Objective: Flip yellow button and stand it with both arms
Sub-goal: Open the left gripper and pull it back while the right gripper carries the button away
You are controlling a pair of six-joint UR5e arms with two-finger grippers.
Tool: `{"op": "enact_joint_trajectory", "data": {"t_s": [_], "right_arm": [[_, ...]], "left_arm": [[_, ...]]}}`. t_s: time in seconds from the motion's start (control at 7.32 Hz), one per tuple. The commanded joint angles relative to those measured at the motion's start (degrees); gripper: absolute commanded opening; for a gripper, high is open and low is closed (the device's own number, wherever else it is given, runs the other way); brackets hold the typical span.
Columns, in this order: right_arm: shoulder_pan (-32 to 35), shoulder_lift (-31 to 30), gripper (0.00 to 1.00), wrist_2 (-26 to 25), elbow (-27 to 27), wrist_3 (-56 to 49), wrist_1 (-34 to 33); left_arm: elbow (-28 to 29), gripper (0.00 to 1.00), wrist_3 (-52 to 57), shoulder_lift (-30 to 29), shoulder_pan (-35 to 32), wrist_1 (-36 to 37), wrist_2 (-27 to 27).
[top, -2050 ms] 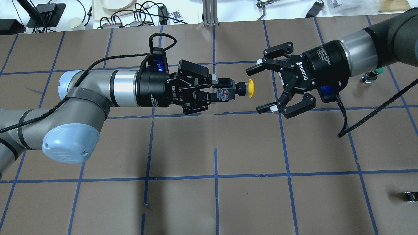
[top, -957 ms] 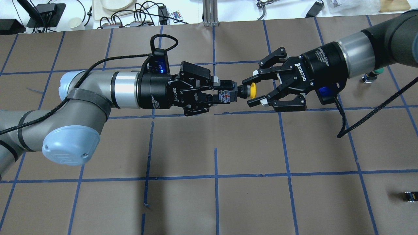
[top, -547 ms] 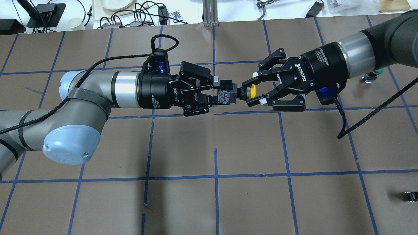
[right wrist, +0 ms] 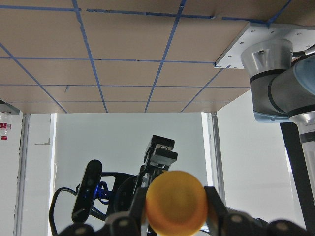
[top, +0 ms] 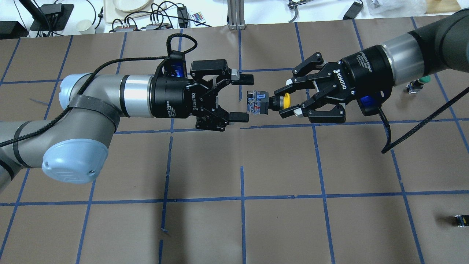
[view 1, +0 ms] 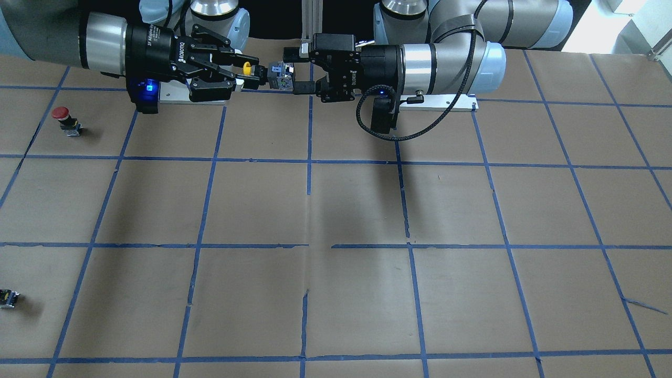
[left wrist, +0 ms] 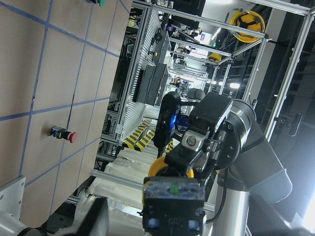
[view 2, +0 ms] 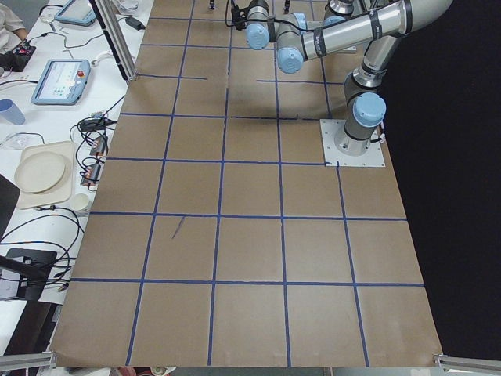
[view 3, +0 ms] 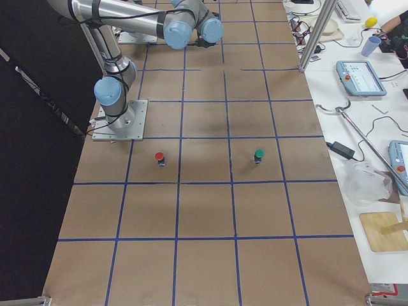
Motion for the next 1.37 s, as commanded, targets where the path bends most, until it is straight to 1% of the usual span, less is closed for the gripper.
{"op": "enact_joint_trajectory", "data": {"t_s": [0.0,0.14,0.27,0.41,0.55,0.68,0.82,0.96,1.09,1.23], "right_arm": [[-1.69,0.07,0.07,-7.82,-3.55,-0.91,-0.60],[-3.71,0.07,0.07,-11.95,-5.75,-2.57,-0.51],[-6.51,0.16,0.07,-18.87,-6.04,-10.50,-0.60],[-10.28,0.07,0.07,-26.77,-6.21,-21.54,-0.60],[-12.75,0.07,0.07,-33.38,-6.39,-30.62,-0.86],[-13.56,0.07,0.07,-42.32,-6.30,-40.45,-4.43],[-14.09,0.16,0.07,-48.84,-5.69,-50.30,-9.43],[-14.88,0.16,0.07,-51.17,-5.60,-61.62,-12.78],[-15.76,0.86,0.07,-54.94,-5.08,-70.52,-17.43],[-15.85,1.82,0.07,-56.72,-4.64,-80.53,-22.96]], "left_arm": [[0.41,1.00,-1.28,0.35,4.17,3.91,15.24],[0.41,1.00,-1.28,0.52,6.64,3.74,19.40],[0.93,1.00,-0.32,1.22,7.44,3.74,28.66],[2.42,1.00,1.77,1.32,7.54,3.74,40.67],[4.70,1.00,3.27,0.97,7.02,3.48,52.72],[8.90,1.00,3.46,-0.17,5.27,2.00,62.15],[14.07,1.00,4.42,-0.96,2.64,-1.59,69.72],[19.17,1.00,7.04,-2.45,-0.60,-5.45,79.02],[23.83,1.00,9.07,-2.64,-1.85,-10.19,83.64],[28.06,1.00,9.09,-3.16,-1.78,-15.19,83.69]]}}
